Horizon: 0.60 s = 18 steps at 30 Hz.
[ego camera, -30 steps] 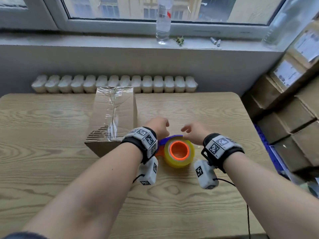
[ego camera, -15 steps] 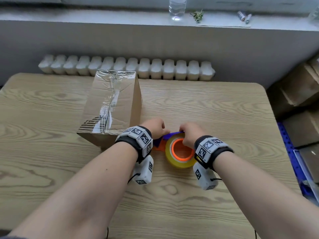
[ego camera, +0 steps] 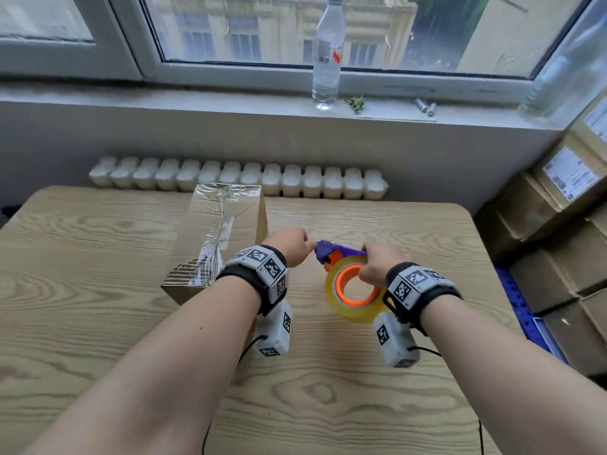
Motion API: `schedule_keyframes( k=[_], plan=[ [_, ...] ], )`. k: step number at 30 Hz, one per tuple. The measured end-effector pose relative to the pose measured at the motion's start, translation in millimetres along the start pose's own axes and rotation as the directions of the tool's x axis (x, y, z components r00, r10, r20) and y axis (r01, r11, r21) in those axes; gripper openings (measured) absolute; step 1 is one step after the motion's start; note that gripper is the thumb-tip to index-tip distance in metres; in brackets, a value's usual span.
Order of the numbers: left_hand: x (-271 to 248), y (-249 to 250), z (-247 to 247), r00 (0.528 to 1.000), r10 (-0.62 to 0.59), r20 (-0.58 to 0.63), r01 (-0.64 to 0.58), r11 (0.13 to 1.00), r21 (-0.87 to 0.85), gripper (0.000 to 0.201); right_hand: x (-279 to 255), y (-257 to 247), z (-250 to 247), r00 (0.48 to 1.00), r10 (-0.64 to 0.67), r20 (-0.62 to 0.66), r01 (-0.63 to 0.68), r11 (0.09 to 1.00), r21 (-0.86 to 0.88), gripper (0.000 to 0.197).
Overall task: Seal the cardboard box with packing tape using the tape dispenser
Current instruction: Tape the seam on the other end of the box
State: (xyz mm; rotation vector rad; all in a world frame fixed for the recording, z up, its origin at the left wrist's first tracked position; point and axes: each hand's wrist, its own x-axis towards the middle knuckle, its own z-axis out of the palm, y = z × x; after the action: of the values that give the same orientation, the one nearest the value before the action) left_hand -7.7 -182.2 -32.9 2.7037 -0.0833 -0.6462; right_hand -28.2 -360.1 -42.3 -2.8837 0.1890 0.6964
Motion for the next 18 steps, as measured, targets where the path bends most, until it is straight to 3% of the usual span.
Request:
schedule_keyframes(
  k=[7,11,14,18],
  plan=[
    [-31.7,-8.4,-45.1,0.991,0.014,-0.131,-0.02,0.999,-0.044,0.041,-32.2,-11.9,-35.5,0.989,0.031,-0.145,-0.016,0.995,0.103,0.04],
    [-41.6,-19.8,-62.2,0.988,-0.035,-0.152,-0.008,0.961,-0.275,0.046,-50.4,-31.6,-45.7,0.962,-0.023,-0.273,0.061,0.989,0.133,0.041],
    [-48.2,-24.6,-73.9,0.988,-0.106,-0.11,0.011,0.769,-0.639,0.043,-63.0,-47.2,-46.9,0.926,-0.068,-0.371,0.117,0.987,0.113,0.046],
    [-69.7,-35.4,-90.2,0.996,-0.085,-0.022,0.027,0.533,-0.846,0.048,-77.4,-65.4,-49.6,0.885,-0.121,-0.449,0.182,0.979,0.095,0.046]
  ],
)
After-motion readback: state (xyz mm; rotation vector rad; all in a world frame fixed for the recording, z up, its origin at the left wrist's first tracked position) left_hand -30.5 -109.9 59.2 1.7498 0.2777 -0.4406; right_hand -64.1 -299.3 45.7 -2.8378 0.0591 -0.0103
